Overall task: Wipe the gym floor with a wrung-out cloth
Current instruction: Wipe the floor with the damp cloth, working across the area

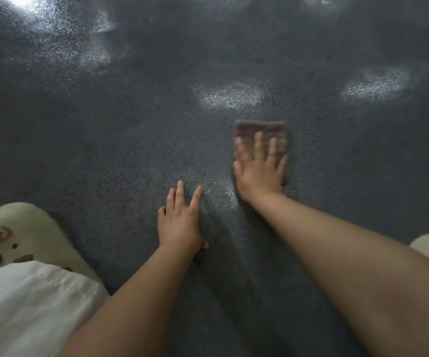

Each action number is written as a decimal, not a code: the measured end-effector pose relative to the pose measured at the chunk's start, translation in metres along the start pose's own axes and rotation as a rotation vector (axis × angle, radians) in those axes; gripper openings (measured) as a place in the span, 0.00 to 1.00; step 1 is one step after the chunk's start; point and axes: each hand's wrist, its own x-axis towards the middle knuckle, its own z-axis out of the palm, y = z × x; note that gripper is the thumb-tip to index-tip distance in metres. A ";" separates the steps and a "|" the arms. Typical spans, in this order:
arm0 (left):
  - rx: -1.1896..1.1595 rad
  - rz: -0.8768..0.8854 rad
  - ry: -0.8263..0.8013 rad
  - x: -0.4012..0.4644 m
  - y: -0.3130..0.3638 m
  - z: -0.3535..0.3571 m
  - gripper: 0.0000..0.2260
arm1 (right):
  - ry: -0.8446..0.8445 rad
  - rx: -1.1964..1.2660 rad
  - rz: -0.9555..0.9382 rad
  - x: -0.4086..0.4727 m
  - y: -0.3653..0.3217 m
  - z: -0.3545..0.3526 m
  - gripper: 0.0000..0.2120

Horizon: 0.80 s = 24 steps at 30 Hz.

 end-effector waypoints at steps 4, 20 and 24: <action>-0.016 -0.014 0.026 -0.003 -0.002 0.001 0.55 | -0.056 -0.097 -0.383 -0.037 -0.020 0.022 0.26; 0.002 -0.040 -0.005 -0.002 0.004 -0.001 0.56 | 0.192 0.122 0.492 -0.053 0.179 0.000 0.26; 0.000 -0.050 0.003 -0.001 0.006 -0.002 0.56 | 0.231 0.201 0.675 -0.055 0.175 0.001 0.26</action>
